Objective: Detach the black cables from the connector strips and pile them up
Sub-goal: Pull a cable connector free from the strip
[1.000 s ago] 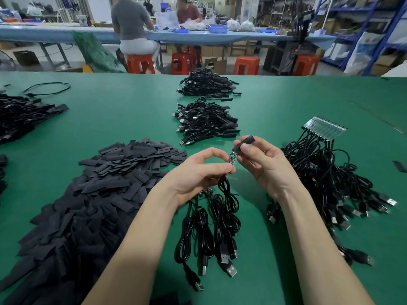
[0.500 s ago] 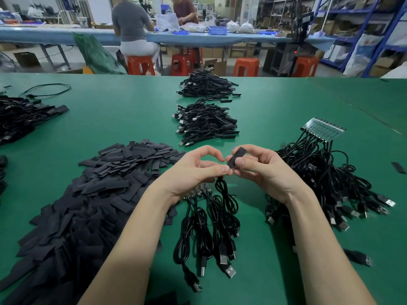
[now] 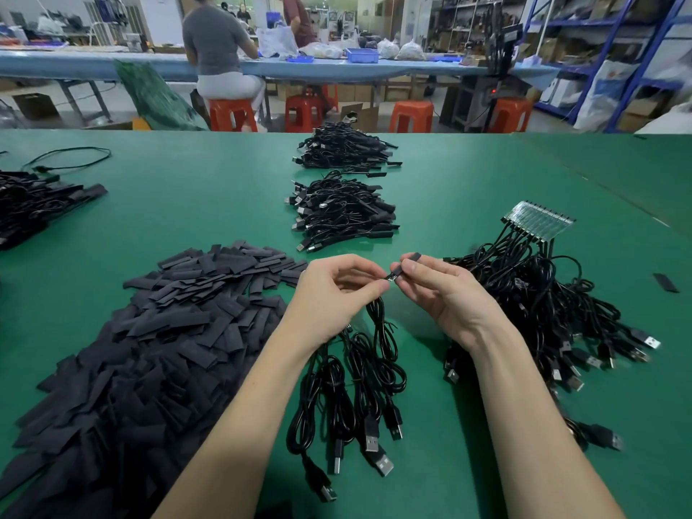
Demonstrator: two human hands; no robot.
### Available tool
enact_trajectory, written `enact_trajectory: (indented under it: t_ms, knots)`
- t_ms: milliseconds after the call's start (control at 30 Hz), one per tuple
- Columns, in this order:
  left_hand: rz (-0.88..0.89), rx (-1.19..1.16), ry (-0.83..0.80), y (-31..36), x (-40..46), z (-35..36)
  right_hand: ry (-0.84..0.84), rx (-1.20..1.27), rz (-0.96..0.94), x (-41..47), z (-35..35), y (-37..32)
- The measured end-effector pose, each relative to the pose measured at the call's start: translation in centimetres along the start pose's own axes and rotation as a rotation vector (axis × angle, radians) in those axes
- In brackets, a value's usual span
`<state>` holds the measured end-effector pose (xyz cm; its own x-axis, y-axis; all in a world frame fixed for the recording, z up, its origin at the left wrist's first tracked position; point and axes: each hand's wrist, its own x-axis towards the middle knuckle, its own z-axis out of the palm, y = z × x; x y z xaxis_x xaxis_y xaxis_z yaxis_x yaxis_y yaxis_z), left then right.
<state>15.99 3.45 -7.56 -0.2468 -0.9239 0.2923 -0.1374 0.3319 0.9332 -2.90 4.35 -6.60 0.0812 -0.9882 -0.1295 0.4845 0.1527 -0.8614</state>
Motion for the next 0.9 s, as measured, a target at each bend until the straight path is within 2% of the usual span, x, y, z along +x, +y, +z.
enact_trajectory:
  t_ms: [467, 733, 900]
  knots:
    - [0.0, 0.047, -0.003, -0.1, 0.02, -0.42, -0.056, -0.131, -0.057, -0.11, -0.03, 0.38]
    - [0.02, 0.02, 0.022, -0.08, 0.0, 0.01, -0.058, -0.142, -0.033, 0.02, 0.06, 0.61]
    - [-0.013, -0.012, 0.033, -0.31, 0.07, 0.07, -0.057, -0.163, -0.092, -0.01, 0.5, 0.88]
